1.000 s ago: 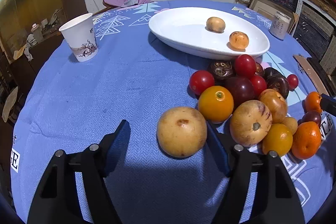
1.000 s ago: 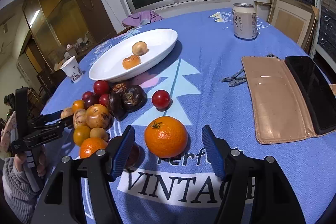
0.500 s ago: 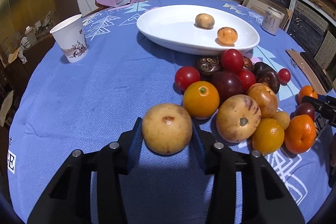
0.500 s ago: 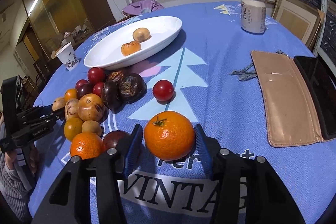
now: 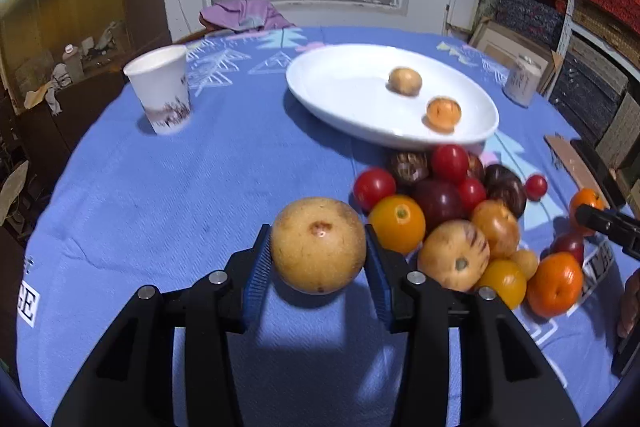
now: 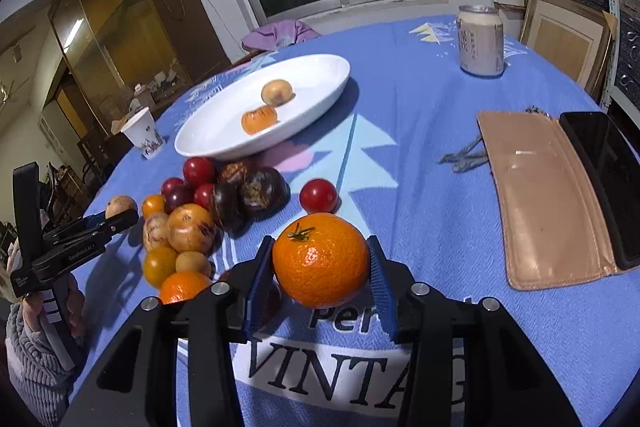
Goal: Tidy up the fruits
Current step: 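Grasp the mandarin with the right gripper, then carry both held fruits onto the white plate and open both grippers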
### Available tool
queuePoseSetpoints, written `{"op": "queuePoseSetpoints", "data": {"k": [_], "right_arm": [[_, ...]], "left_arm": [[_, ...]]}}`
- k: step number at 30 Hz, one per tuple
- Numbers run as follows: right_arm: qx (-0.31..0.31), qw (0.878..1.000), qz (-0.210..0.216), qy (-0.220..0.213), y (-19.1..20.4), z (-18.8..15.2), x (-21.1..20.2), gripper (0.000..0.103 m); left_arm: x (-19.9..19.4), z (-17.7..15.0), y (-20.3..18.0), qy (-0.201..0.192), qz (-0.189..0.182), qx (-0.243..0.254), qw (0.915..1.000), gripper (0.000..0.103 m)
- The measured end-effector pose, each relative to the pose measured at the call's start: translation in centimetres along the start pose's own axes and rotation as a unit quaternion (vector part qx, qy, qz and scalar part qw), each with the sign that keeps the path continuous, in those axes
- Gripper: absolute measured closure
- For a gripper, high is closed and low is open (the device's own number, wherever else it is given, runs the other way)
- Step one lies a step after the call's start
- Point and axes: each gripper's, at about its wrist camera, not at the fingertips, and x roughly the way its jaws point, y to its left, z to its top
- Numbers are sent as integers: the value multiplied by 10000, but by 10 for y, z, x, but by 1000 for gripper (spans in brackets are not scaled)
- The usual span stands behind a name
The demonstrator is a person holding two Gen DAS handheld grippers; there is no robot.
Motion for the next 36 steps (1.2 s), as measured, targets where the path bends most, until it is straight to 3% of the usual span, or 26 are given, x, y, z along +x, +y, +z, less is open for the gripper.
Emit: {"op": "queuePoseSetpoints", "data": {"k": [6,12,17,21,23,26,27,29,36], "right_arm": [[-155,9998,60,-136,20,64,6,57],[-113,9999,46,42,39,126,72,57],[-80,9993,-72,370,41,142,133,57],[-42,9986,-116,513,38,144,155,56],[39,9986,-112,517,35,140,154,53],[165,9992,-81,349,31,141,143,40],[168,9994,-53,298,32,142,139,37],[147,9996,-47,218,32,142,130,37],[263,9990,274,-224,31,125,66,37]], "left_arm": [[9,60,-3,-84,-116,-183,9997,59],[53,103,-27,6,-181,-97,9998,59],[99,112,-31,370,-103,5,9993,59],[115,113,-26,491,-295,-20,9984,59],[118,111,-30,475,-298,91,9984,59],[112,108,-29,467,-457,69,9978,58],[109,108,-28,452,-511,16,9977,54],[102,108,-27,375,-580,-75,9976,47],[47,98,-10,-69,-586,-291,9978,45]]}}
